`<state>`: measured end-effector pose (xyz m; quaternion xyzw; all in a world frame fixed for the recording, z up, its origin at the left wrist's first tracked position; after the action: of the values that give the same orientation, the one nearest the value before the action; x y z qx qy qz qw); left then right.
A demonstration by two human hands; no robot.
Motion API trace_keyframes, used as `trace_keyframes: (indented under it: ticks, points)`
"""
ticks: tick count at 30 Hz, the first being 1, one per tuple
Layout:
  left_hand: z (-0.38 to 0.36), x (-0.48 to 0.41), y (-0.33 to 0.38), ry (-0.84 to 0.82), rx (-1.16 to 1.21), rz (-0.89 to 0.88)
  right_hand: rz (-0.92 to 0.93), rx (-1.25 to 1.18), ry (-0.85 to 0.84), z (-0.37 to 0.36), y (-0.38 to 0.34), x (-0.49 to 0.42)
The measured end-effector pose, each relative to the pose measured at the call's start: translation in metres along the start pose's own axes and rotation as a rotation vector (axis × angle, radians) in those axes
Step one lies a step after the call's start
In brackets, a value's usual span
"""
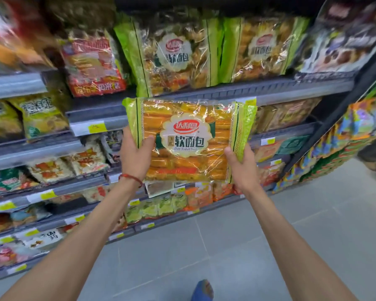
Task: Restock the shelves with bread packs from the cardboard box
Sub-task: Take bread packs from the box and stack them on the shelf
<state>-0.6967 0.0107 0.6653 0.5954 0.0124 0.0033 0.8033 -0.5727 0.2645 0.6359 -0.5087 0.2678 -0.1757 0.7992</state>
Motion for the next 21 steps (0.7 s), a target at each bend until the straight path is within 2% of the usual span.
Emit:
trace_keyframes:
  ticks: [7, 16, 21]
  points:
    - [-0.03, -0.073, 0.048, 0.115, 0.064, -0.062, 0.078, 0.021, -0.052, 0.0, -0.022, -0.109]
    - [-0.054, -0.163, 0.091, 0.207, 0.102, -0.04, 0.17, -0.021, -0.071, -0.027, -0.055, -0.234]
    - [-0.056, -0.21, 0.1, 0.34, 0.206, -0.06, 0.144, -0.034, -0.112, -0.046, -0.062, -0.297]
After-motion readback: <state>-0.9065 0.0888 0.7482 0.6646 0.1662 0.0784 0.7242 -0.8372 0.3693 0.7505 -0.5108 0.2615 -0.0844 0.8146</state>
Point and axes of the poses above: each hand's wrist, its own x-axis away from the middle knuckle, its own z-axis out of the back of the hand, y = z × x, the point moved 5 cm from there along -x, towards the middle knuckle, and after that the axes turned 7 degrees about z, right-handed, at the moved point
